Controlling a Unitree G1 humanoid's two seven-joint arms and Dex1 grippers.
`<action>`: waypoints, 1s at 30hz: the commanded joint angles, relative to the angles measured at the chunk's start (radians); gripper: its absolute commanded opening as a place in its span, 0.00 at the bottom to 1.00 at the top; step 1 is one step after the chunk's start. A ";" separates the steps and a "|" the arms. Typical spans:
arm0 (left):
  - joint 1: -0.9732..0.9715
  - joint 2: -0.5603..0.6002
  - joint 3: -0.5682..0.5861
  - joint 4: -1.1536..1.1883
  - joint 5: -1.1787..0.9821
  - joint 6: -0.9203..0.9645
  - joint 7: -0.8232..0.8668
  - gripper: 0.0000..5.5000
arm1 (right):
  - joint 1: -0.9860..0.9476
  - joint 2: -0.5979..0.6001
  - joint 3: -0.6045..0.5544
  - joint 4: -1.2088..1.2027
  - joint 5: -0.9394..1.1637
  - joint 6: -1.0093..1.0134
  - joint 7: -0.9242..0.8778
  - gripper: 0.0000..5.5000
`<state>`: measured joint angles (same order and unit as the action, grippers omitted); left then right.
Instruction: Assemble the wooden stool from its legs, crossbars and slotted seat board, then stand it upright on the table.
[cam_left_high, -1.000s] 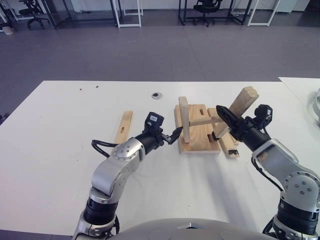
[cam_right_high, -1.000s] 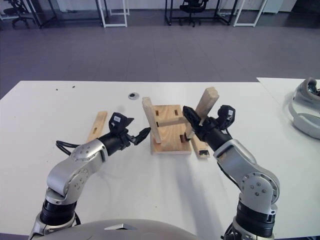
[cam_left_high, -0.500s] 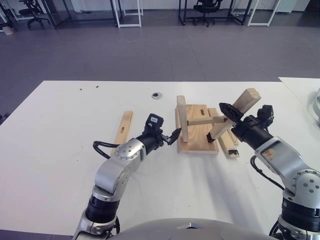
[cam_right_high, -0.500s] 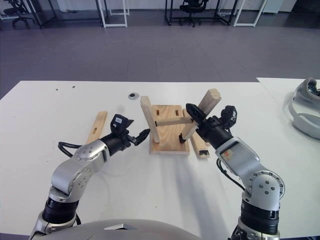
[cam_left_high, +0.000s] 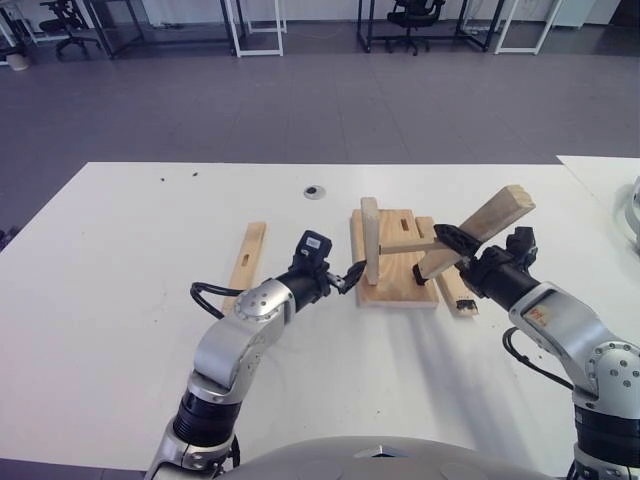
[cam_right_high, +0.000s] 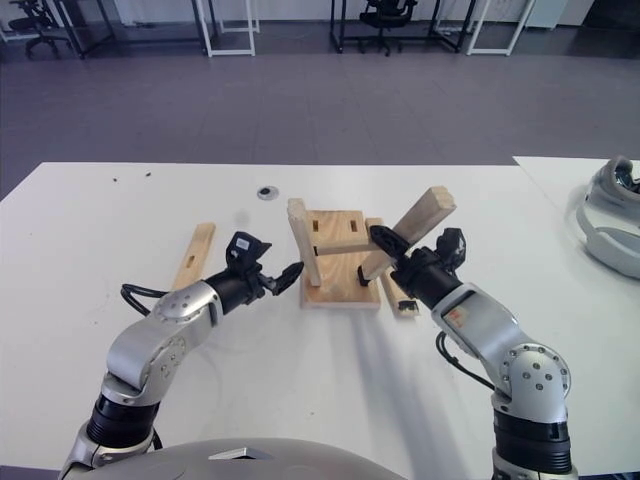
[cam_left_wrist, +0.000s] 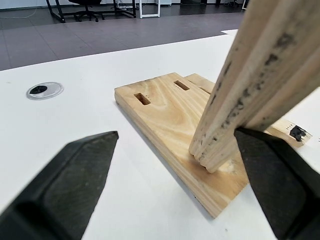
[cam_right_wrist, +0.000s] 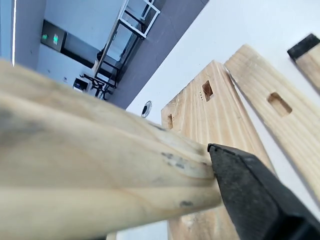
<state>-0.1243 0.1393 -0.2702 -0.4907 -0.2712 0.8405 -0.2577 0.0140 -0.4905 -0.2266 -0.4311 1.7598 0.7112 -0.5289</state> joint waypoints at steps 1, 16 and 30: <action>-0.001 0.004 -0.033 -0.019 -0.008 -0.003 -0.020 0.78 | -0.042 -0.029 0.035 -0.034 0.023 0.018 0.000 0.73; -0.023 0.020 -0.013 -0.051 -0.007 0.001 -0.006 0.78 | -0.010 -0.123 0.022 -0.075 -0.175 0.018 0.082 0.73; -0.004 0.031 -0.006 -0.055 -0.007 0.005 -0.008 0.78 | 0.064 -0.101 -0.044 -0.290 -0.692 -0.154 0.363 0.73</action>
<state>-0.1266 0.1646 -0.2801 -0.5352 -0.2741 0.8413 -0.2607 0.0580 -0.6068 -0.2474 -0.6671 1.1128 0.5795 -0.1655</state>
